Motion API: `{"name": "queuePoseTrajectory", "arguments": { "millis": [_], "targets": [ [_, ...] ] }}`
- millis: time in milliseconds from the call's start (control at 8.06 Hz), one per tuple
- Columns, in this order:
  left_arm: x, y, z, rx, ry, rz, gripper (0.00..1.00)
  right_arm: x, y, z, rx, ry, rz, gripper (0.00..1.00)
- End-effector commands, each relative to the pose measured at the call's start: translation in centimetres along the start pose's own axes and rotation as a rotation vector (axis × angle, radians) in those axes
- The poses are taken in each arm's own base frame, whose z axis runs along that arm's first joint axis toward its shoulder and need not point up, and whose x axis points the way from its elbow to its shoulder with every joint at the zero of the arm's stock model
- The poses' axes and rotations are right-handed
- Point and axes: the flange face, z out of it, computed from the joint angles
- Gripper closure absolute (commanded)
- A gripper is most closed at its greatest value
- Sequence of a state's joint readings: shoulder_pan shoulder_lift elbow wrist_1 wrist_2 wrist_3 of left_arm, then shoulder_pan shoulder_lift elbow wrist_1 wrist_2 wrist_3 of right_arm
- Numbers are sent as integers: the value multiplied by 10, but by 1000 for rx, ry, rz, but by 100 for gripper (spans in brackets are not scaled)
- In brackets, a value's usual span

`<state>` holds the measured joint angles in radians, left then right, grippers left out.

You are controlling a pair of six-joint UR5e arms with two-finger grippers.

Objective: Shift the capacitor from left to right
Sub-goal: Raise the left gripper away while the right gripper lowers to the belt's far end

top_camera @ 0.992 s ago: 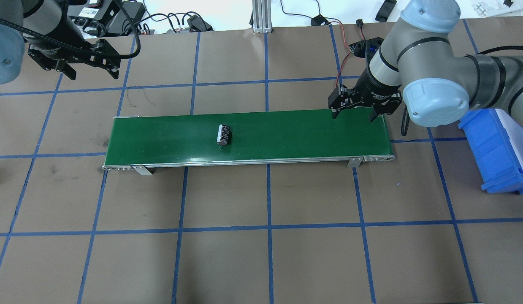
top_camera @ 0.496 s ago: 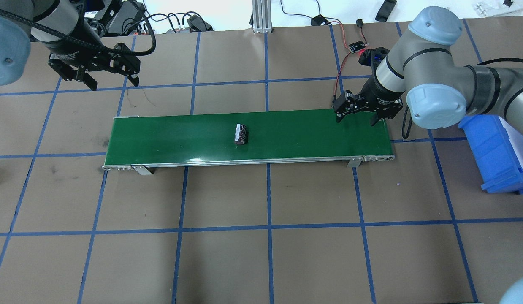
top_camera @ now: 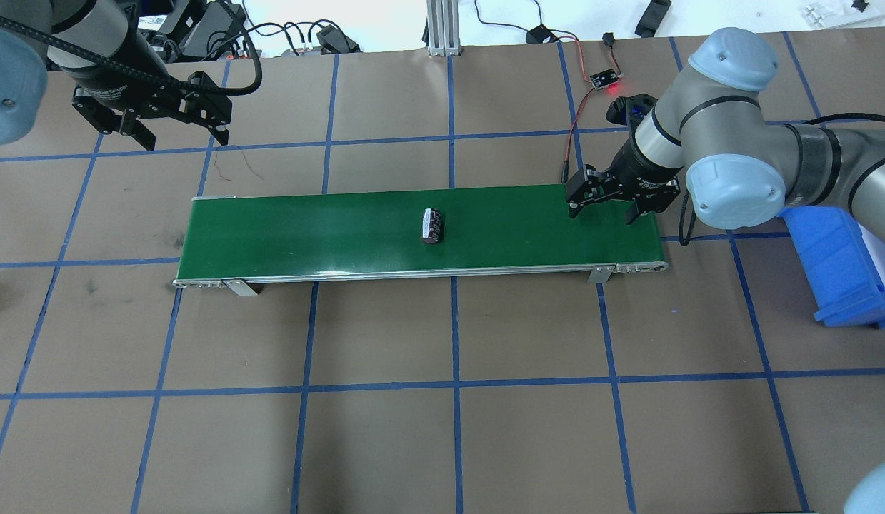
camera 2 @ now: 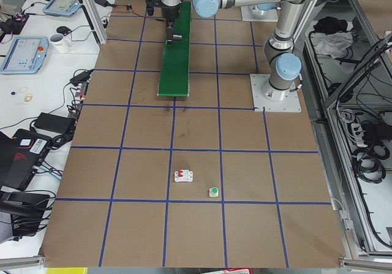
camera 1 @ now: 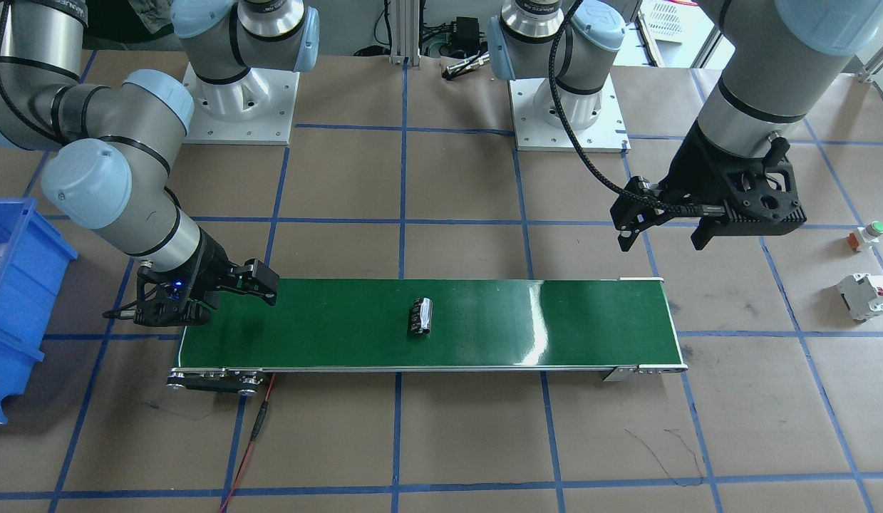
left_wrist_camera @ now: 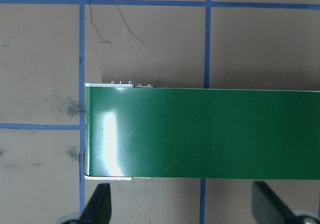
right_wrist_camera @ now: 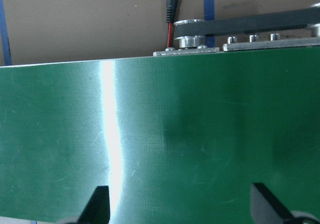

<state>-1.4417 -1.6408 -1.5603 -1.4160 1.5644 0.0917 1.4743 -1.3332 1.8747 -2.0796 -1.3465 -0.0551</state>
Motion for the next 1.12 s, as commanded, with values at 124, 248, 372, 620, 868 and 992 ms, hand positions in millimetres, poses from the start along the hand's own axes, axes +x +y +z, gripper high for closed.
{"name": "queuePoseTrajectory", "arguments": {
  "millis": [124, 248, 372, 620, 868, 992],
  "targets": [
    [0, 1, -1, 1, -2, -9, 0, 0, 1, 1, -1, -3, 2, 1],
    [0, 2, -2, 1, -2, -9, 0, -4, 0, 0, 4, -38, 1, 1],
    [0, 4, -2, -9, -1, -9, 0, -6, -1, 0, 5, -61, 1, 1],
    [0, 6, 0, -31, -5, -9, 0, -5, -1, 0, 4, -62, 3, 1],
    [0, 6, 0, -33, -5, -9, 0, -5, -1, -1, 6, -61, 3, 1],
    [0, 6, 0, -33, -5, -9, 0, -5, -1, -2, 7, -58, 1, 1]
  ]
}}
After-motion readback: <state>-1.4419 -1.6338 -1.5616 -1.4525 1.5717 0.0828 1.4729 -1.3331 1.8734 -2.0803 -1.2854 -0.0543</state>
